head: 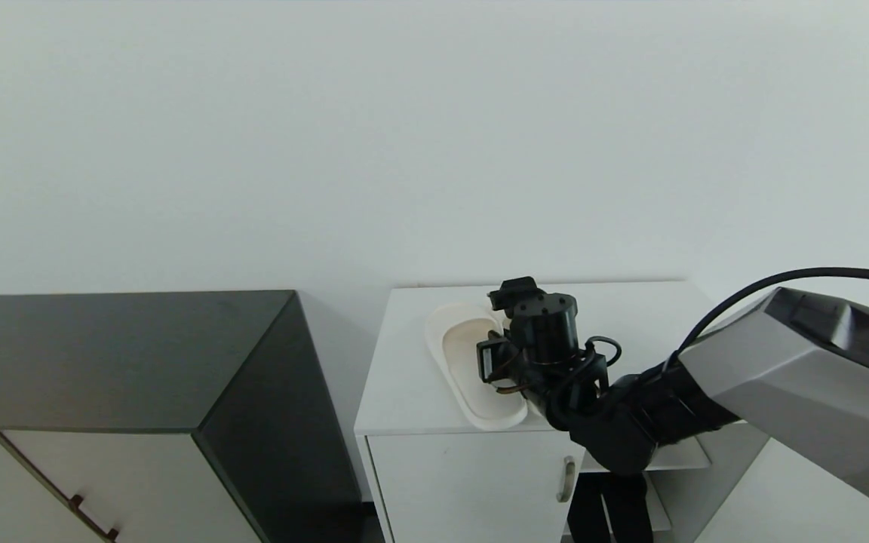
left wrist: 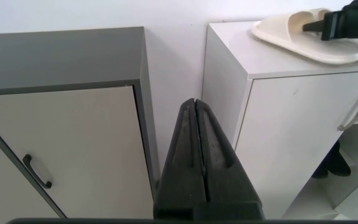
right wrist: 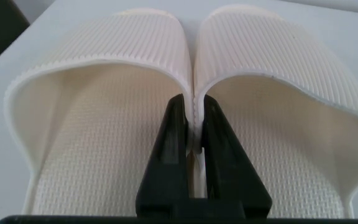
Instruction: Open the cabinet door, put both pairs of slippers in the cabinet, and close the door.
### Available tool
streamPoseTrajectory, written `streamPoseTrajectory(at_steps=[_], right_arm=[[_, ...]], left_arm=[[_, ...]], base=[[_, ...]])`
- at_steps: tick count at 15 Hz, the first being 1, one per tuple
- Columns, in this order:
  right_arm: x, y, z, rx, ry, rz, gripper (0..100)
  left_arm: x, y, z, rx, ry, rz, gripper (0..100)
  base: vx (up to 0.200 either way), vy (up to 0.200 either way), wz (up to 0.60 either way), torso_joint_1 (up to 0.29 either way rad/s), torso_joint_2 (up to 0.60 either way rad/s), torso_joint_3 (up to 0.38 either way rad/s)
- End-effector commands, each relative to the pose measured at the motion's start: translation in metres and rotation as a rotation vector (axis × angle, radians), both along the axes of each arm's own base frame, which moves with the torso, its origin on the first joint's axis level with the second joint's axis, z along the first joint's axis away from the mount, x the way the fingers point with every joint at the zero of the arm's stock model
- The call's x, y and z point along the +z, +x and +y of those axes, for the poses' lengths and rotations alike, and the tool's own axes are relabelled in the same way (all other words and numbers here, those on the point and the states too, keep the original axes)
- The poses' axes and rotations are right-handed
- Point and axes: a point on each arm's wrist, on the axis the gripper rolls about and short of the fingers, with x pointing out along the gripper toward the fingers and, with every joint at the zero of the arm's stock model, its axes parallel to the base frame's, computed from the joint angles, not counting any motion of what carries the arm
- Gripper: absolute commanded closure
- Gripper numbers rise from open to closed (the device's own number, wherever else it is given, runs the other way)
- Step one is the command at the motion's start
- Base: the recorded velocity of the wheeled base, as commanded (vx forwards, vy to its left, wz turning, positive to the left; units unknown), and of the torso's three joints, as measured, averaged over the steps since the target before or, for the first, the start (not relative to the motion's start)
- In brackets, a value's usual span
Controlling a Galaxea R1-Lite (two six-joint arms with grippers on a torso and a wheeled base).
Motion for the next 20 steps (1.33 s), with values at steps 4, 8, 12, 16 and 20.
streamPoseTrajectory(at_steps=[4, 8, 12, 16, 20], right_arm=[[0.010, -0.034, -0.013, 0.043, -0.011, 0.031, 100], [0.018, -0.041, -0.015, 0.076, 0.020, -0.002, 100], [0.041, -0.095, -0.041, 0.169, 0.019, 0.008, 100], [0.054, -0.121, -0.056, 0.237, 0.014, 0.028, 100], [0.038, -0.114, -0.055, 0.221, -0.013, 0.064, 100]], left_arm=[[0.000, 0.000, 0.000, -0.001, -0.002, -0.001, 100], [0.000, 0.000, 0.000, -0.001, 0.000, 0.001, 100], [0.000, 0.000, 0.000, -0.001, 0.000, -0.001, 100], [0.000, 0.000, 0.000, -0.001, -0.002, -0.001, 100], [0.000, 0.000, 0.000, -0.001, 0.001, 0.001, 100]], base=[[0.000, 0.000, 0.00, 0.000, 0.00, 0.000], [0.000, 0.000, 0.00, 0.000, 0.00, 0.000], [0.000, 0.000, 0.00, 0.000, 0.00, 0.000], [0.000, 0.000, 0.00, 0.000, 0.00, 0.000], [-0.100, 0.000, 0.00, 0.001, 0.00, 0.000]])
